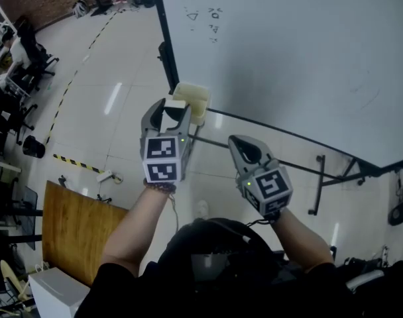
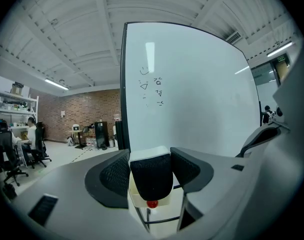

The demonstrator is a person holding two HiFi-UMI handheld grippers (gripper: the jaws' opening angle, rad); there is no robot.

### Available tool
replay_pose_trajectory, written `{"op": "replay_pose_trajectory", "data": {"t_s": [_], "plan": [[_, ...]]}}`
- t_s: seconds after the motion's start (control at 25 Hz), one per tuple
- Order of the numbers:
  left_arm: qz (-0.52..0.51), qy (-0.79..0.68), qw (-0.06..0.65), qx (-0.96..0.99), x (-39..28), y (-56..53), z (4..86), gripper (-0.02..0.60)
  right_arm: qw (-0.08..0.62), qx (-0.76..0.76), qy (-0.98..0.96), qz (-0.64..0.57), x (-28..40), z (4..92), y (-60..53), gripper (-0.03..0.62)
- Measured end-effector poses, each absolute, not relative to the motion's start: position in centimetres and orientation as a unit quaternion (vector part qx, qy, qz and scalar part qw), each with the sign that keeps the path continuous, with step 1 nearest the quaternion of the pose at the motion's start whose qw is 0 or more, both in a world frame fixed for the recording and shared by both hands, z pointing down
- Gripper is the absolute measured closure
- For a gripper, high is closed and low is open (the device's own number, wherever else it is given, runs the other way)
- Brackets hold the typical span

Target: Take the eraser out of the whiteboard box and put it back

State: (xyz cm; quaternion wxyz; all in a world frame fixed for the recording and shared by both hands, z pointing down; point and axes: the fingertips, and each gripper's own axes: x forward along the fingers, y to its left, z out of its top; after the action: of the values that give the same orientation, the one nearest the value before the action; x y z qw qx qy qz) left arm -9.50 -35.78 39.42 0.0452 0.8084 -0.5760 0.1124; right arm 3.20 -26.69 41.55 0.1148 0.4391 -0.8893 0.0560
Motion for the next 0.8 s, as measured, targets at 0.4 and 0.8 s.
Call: {"op": "replay_pose_trajectory", "data": {"t_s": [0.4,0.8], "plan": [[0.131,-0.55,0.059,0.823,-9.0,-41.0,43.0,0.327,0.128,0.467,-0.872,0.074,3.1,43.0,-30.9,0.568],[0.162,-0.535,0.075,0.826,-8.4,-43.0,46.2,0.325,0.138,0.477,-0.864,0.084,3.2,44.2,-33.1,0.568]]}}
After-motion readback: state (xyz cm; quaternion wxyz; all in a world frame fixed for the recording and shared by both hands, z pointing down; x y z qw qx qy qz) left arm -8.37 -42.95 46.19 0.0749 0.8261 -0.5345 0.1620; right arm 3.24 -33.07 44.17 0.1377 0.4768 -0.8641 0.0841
